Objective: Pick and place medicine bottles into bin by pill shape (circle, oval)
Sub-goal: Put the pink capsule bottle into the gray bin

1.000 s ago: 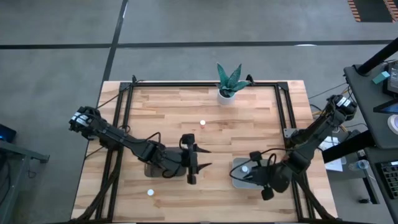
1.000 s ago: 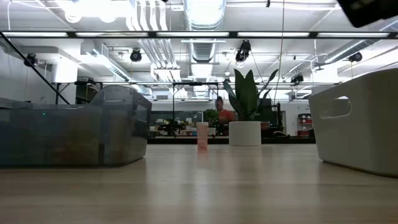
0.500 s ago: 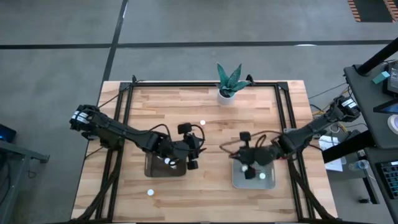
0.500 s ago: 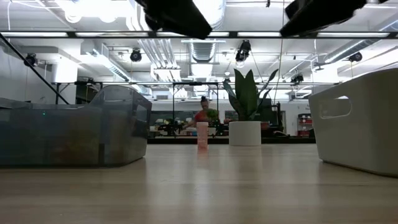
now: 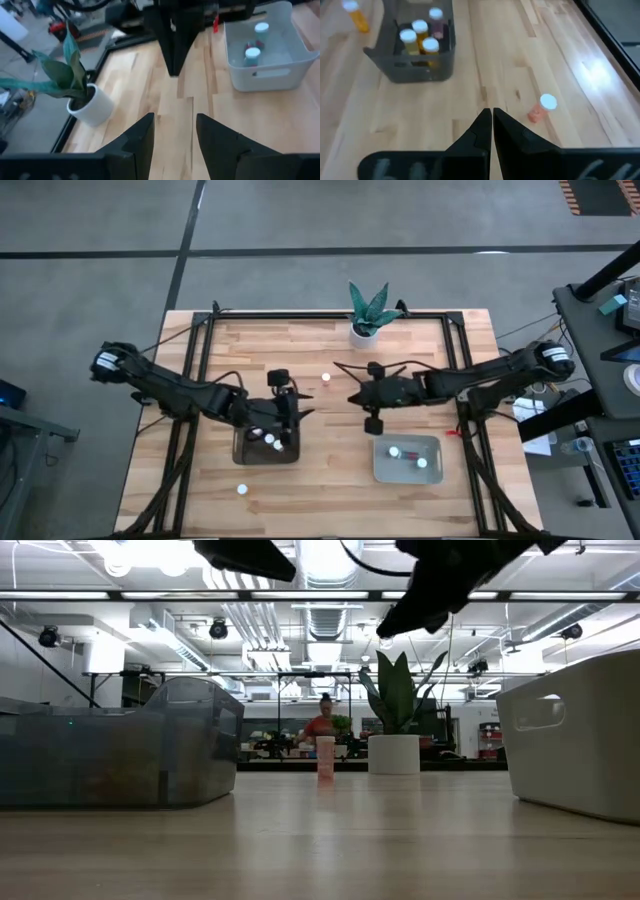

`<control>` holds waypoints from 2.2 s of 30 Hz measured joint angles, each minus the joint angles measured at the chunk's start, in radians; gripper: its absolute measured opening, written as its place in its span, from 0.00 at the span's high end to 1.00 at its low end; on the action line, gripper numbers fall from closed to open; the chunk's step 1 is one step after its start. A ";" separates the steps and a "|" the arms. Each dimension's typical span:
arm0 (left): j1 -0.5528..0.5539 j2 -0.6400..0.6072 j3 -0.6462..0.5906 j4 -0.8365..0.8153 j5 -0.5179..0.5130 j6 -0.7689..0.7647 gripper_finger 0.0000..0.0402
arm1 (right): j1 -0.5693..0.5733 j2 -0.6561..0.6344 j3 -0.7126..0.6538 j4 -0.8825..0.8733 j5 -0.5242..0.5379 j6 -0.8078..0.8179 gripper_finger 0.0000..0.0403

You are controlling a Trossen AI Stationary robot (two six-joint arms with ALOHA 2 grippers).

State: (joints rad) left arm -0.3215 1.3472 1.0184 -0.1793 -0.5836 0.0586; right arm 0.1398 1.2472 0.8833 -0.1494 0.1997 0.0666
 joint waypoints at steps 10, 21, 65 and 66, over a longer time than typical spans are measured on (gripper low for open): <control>0.001 -0.194 -0.211 0.215 0.002 0.154 0.68 | -0.071 0.204 0.262 -0.239 -0.017 -0.062 0.98; 0.001 -0.390 -0.397 0.379 0.001 0.236 0.68 | -0.170 0.447 0.532 -0.372 -0.146 -0.183 0.97; 0.001 -0.497 -0.463 0.399 0.000 0.315 0.68 | -0.324 0.660 0.584 -0.384 -0.156 -0.218 0.54; 0.001 -0.497 -0.463 0.399 0.000 0.315 0.68 | -0.324 0.660 0.584 -0.384 -0.156 -0.219 0.56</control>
State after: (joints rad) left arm -0.3202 0.8501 0.5552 0.2198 -0.5838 0.3733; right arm -0.1841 1.9076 1.4670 -0.5339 0.0441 -0.1526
